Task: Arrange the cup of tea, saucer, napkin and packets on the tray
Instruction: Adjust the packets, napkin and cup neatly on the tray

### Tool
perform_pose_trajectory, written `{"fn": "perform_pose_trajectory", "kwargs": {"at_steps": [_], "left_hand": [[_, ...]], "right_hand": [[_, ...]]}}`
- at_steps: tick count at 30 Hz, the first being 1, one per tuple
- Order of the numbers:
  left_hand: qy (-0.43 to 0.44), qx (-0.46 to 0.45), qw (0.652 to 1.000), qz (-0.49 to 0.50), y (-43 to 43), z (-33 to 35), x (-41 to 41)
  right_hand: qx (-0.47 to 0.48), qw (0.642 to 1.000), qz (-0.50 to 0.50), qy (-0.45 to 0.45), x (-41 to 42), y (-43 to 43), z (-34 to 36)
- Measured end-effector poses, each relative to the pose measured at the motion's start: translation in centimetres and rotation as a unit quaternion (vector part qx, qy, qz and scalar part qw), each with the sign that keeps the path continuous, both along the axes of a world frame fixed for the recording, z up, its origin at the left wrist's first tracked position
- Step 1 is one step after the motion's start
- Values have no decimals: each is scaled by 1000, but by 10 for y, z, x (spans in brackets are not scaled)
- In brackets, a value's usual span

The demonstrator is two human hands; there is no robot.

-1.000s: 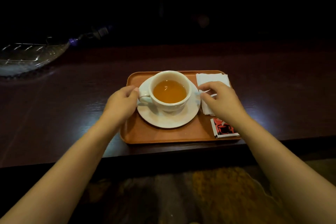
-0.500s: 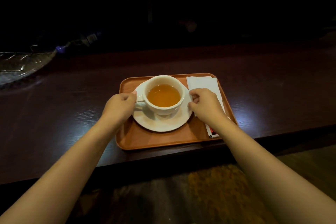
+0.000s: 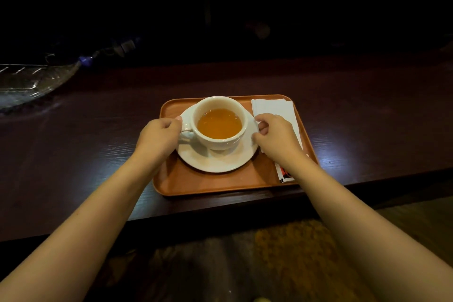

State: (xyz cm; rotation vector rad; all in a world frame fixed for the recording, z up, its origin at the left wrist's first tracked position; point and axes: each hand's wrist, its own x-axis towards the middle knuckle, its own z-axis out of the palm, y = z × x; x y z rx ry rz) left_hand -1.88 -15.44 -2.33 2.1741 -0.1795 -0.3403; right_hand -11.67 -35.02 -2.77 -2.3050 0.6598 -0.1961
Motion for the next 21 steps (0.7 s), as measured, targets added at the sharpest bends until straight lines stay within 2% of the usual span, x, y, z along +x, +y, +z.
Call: {"fn": "perform_pose_trajectory", "kwargs": {"at_steps": [12, 21], "left_hand": [[12, -5, 1000, 19, 11, -3, 5], [20, 9, 1000, -10, 14, 2, 7]], "right_hand": [[48, 999, -13, -14, 9, 8, -2], [14, 1000, 1, -1, 11, 7, -8]]}}
